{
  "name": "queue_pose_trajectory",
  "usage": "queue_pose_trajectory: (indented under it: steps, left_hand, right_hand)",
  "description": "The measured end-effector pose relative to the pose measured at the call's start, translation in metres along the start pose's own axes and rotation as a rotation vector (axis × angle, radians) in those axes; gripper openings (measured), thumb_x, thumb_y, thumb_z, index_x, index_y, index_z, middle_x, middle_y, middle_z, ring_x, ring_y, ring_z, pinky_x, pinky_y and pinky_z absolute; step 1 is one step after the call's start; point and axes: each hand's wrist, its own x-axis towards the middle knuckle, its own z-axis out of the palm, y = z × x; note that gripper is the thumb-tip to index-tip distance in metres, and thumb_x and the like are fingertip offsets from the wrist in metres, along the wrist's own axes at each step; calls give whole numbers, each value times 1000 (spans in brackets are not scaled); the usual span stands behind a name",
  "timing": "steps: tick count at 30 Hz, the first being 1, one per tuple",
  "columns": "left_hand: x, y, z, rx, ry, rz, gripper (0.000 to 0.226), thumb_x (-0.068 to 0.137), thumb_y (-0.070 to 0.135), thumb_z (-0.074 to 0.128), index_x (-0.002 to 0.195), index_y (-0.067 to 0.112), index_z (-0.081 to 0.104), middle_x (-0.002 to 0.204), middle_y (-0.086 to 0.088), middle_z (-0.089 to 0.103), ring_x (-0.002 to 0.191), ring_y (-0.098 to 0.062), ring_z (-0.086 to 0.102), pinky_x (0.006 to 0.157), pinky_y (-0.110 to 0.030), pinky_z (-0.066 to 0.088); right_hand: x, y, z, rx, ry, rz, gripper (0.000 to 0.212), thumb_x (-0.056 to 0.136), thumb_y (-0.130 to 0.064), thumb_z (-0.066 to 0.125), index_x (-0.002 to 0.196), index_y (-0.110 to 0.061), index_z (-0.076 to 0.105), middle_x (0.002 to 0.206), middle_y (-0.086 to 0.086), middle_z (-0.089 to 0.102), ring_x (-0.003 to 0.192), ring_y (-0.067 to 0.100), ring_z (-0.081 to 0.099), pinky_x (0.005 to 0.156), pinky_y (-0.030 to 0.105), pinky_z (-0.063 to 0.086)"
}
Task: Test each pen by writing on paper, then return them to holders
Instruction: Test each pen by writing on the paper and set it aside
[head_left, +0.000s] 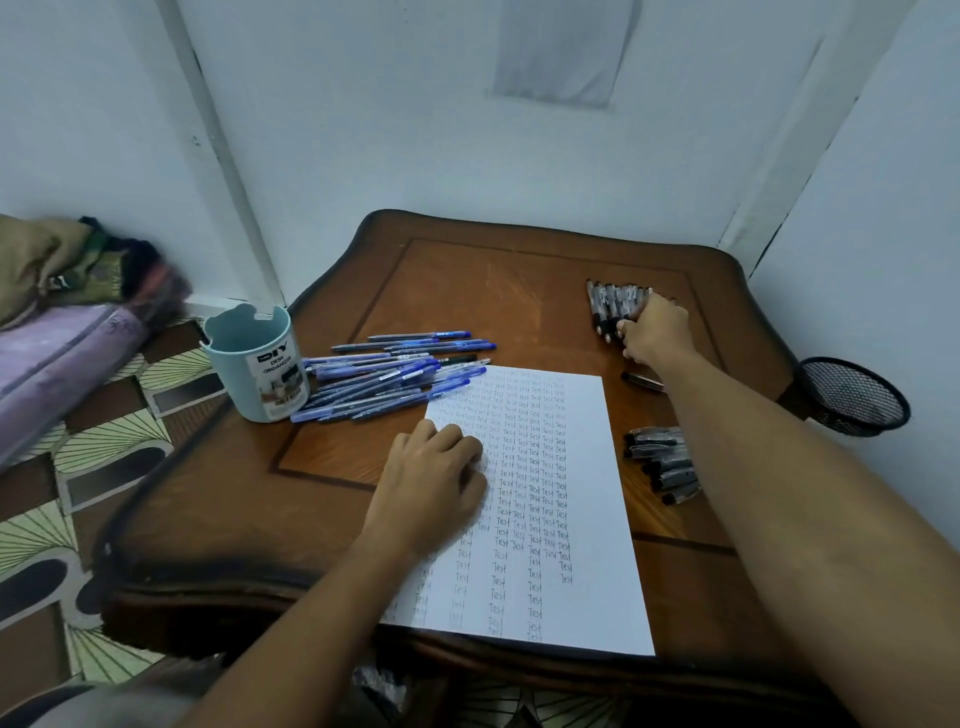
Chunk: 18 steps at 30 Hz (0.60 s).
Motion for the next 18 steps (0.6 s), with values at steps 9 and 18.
queue_pose_trajectory:
  steps: [9,18]
  left_hand:
    - [1,-2,1,2,-11,-10,26,87,33,40,89,25,65,79,16,52,74,-12,35,67,-28,25]
    - [1,-4,3,10,-19,-2,26,87,35,41,89,25,65,80,16,53,75,-12,37,67,-28,26]
  right_hand:
    - [-9,3,-3,11,-6,0,23,97,-20,64,116,-9,58,116,15,63,102,32,66,91,47,56]
    - [-29,24,-25,-519,-207,-123,27,96,-14,63,121,-7,66,117,18,65,107,35,61,92,41,54]
